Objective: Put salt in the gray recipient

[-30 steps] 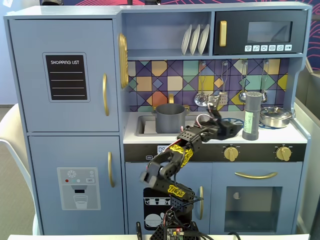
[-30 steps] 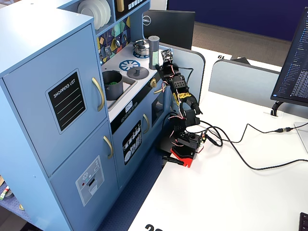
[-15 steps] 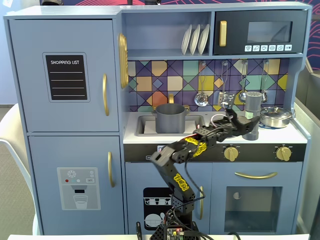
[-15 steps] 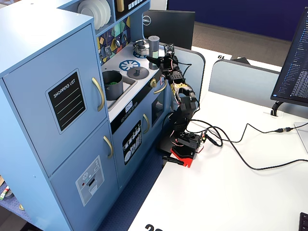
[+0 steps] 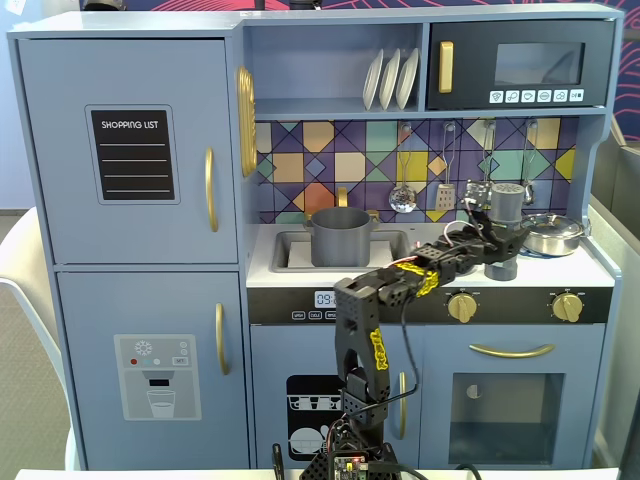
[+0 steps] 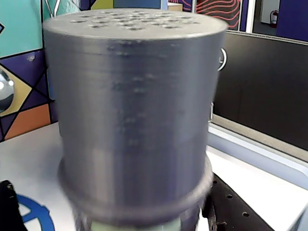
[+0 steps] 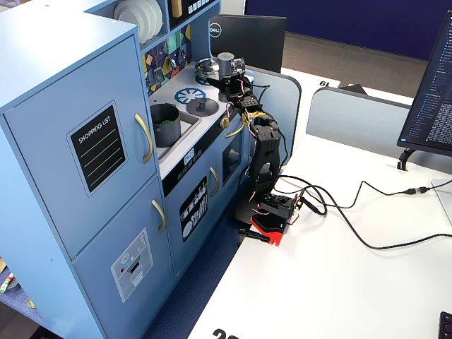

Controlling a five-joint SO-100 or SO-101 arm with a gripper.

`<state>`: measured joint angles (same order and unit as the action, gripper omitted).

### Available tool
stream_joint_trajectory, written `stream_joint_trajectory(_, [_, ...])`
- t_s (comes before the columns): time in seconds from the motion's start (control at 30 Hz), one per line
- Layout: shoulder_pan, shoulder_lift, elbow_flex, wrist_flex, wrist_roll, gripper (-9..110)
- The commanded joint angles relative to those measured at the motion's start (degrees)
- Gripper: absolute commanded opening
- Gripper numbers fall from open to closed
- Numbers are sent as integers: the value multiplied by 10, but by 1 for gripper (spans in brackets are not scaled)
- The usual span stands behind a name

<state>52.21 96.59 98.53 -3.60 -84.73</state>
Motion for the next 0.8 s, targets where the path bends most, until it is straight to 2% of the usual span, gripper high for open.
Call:
stream_joint_trajectory(0.0, [-13, -28, -94, -10, 11, 43])
stream_joint_trajectory(0.03, [-17, -33, -103, -10, 9, 38])
stream_joint_trajectory(0.07, [-22, -37, -107, -10, -1, 24])
stream_joint_trajectory(0.1, [-28, -37, -107, -17, -11, 2])
stream_joint_trajectory(0.2, [-30, -11, -103, -56, 74, 0])
stream_joint_trajectory(0.33, [-38, 72, -103, -22, 149, 0])
stream_joint_trajectory(0.5, [-87, 201, -134, 135, 300, 0])
stream_joint_trajectory(0.67, [-187, 283, -142, 291, 509, 0])
stream_joint_trajectory(0.77, [-257, 301, -146, 367, 672, 0])
